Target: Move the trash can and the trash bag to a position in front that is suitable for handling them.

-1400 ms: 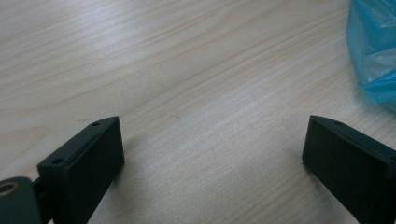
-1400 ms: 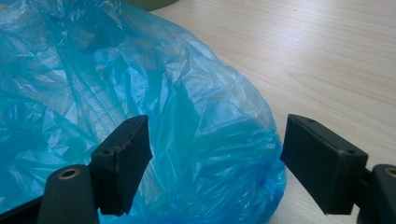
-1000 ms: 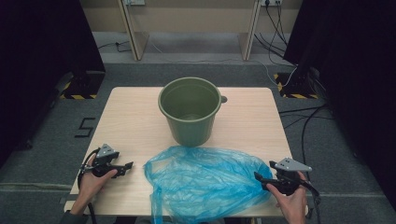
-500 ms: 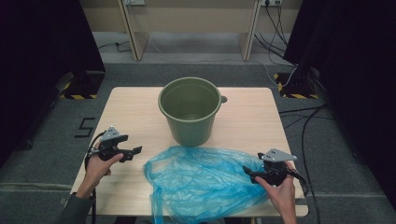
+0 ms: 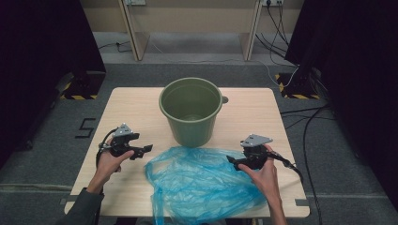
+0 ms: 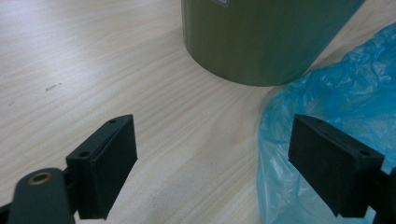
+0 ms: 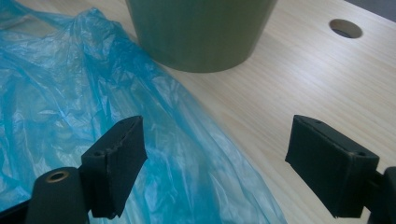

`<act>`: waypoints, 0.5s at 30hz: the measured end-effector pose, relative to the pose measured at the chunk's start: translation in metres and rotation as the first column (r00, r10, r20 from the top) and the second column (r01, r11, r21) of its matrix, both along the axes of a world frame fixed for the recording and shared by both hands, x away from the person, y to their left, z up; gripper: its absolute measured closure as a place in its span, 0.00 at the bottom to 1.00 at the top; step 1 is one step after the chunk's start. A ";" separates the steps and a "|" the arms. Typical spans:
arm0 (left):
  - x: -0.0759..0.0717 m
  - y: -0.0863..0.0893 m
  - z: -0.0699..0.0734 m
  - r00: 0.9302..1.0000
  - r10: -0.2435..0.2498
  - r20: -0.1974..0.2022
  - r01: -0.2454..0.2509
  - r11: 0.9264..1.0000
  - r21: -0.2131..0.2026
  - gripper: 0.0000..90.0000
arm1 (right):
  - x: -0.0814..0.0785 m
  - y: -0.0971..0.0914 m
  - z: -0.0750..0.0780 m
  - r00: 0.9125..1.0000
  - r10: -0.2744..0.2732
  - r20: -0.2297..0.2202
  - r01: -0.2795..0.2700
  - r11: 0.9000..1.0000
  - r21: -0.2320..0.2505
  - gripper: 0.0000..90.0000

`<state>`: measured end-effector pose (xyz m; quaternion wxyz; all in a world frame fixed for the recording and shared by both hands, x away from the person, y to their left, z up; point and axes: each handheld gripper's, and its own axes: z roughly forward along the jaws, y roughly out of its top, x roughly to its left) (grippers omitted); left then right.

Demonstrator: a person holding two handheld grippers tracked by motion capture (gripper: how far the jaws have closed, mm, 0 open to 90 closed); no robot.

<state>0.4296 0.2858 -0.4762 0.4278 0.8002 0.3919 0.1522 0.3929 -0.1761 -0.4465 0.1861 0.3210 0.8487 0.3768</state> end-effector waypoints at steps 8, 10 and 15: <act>0.001 -0.003 -0.013 0.999 -0.014 -0.042 0.015 1.000 0.013 0.16 | 0.010 0.029 -0.008 0.994 0.097 -0.041 -0.098 0.994 -0.039 0.24; 0.002 -0.004 -0.017 0.998 -0.019 -0.052 0.020 1.000 0.017 0.16 | 0.011 0.034 -0.011 0.991 0.121 -0.051 -0.123 0.992 -0.034 0.26; 0.004 -0.005 -0.028 0.997 -0.011 -0.073 0.016 0.997 0.070 0.16 | 0.014 0.040 -0.021 0.990 0.127 -0.069 -0.131 0.990 -0.056 0.24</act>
